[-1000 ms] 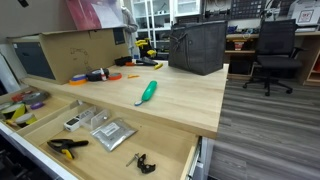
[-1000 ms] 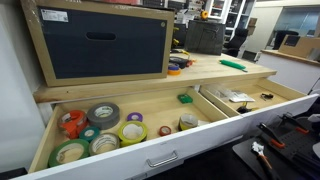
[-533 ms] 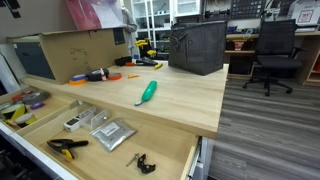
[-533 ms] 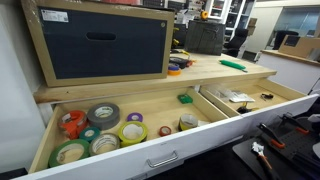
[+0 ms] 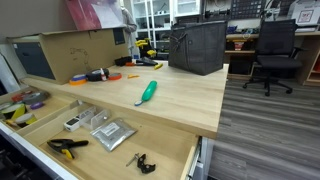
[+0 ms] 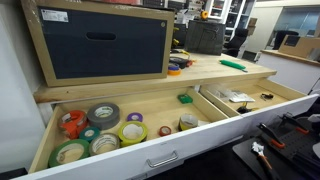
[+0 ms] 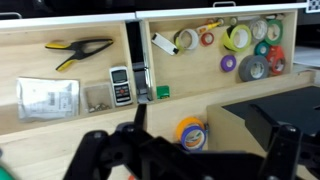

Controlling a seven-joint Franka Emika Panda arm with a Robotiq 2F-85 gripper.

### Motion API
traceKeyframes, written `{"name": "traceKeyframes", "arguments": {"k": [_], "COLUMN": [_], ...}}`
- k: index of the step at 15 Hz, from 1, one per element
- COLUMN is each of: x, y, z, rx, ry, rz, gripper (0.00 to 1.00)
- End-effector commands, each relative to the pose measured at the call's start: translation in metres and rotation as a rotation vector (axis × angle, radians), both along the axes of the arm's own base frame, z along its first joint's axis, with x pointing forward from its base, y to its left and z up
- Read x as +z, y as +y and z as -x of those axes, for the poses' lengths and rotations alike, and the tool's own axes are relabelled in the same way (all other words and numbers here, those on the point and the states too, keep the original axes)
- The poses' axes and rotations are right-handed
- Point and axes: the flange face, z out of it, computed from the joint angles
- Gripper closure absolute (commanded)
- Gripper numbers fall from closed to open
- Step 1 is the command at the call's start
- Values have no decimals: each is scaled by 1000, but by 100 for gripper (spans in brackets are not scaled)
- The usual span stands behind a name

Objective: Put the grey tape into the drawer

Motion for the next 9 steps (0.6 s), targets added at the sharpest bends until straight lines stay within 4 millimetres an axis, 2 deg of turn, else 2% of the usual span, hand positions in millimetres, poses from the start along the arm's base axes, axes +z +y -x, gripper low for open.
{"name": "traceKeyframes", "arguments": {"k": [1, 5, 6, 9], "x": [14, 13, 11, 5], "y": [10, 34, 25, 36], "z": [-16, -34, -22, -33], "rx": [52, 91, 85, 106], "ry": [66, 54, 35, 40], "rz": [169, 343, 289, 328], "gripper": [0, 0, 0, 0]}}
